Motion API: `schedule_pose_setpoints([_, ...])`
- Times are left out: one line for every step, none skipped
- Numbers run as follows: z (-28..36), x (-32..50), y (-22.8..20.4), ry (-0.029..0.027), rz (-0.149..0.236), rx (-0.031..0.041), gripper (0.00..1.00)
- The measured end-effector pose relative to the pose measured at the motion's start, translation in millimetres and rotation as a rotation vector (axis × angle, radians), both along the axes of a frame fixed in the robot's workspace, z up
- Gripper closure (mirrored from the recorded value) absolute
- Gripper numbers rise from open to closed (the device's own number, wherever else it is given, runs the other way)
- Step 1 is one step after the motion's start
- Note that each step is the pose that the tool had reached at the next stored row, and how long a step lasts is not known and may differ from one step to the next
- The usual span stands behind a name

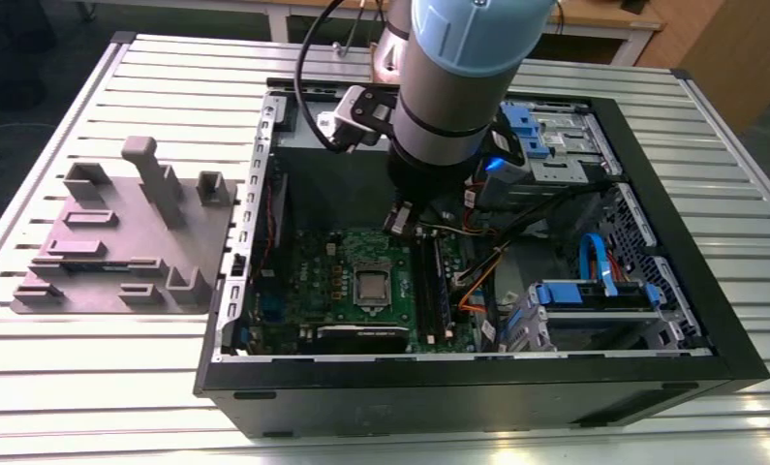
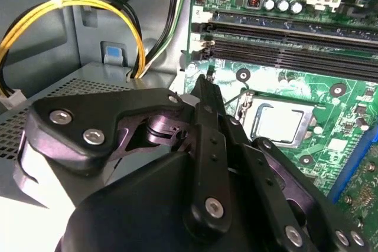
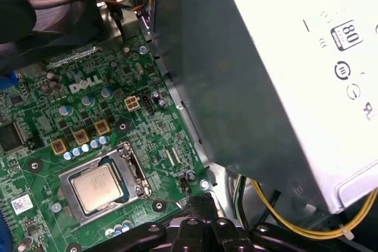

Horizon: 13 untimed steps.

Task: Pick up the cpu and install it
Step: 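Install the first cpu locking lever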

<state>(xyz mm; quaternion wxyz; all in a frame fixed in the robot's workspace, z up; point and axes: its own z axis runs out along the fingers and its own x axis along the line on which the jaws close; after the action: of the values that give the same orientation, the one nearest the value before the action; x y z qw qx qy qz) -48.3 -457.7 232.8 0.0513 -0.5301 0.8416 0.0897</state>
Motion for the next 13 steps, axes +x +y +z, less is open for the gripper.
schedule_pose_setpoints([0.0,-0.1,0.0,0.0006,0.000,-0.0061,0.90])
schedule_pose_setpoints([0.1,-0.1,-0.1,0.0007,0.000,-0.0099,0.90])
schedule_pose_setpoints([0.3,-0.1,-0.1,0.0008,0.000,-0.0110,0.90])
schedule_pose_setpoints([0.8,-0.1,-0.2,0.0009,0.000,-0.0116,0.90])
schedule_pose_setpoints([1.1,-0.1,-0.2,0.0009,0.000,-0.0115,0.90])
schedule_pose_setpoints([1.5,-0.2,-0.3,0.0008,0.000,-0.0113,0.90])
schedule_pose_setpoints([2.0,-0.2,-0.5,0.0008,0.000,-0.0113,0.90])
schedule_pose_setpoints([2.5,-0.1,-0.8,0.0008,0.000,-0.0113,0.90])
schedule_pose_setpoints([2.7,-0.2,-1.2,0.0008,0.000,-0.0114,0.90])
schedule_pose_setpoints([2.7,-0.4,-1.6,0.0008,0.000,-0.0114,0.90])
schedule_pose_setpoints([2.7,-0.7,-2.3,0.0008,0.000,-0.0114,0.90])
schedule_pose_setpoints([2.7,-1.0,-3.1,0.0008,0.000,-0.0114,0.90])
schedule_pose_setpoints([2.7,-1.2,-3.9,0.0008,0.000,-0.0113,0.90])
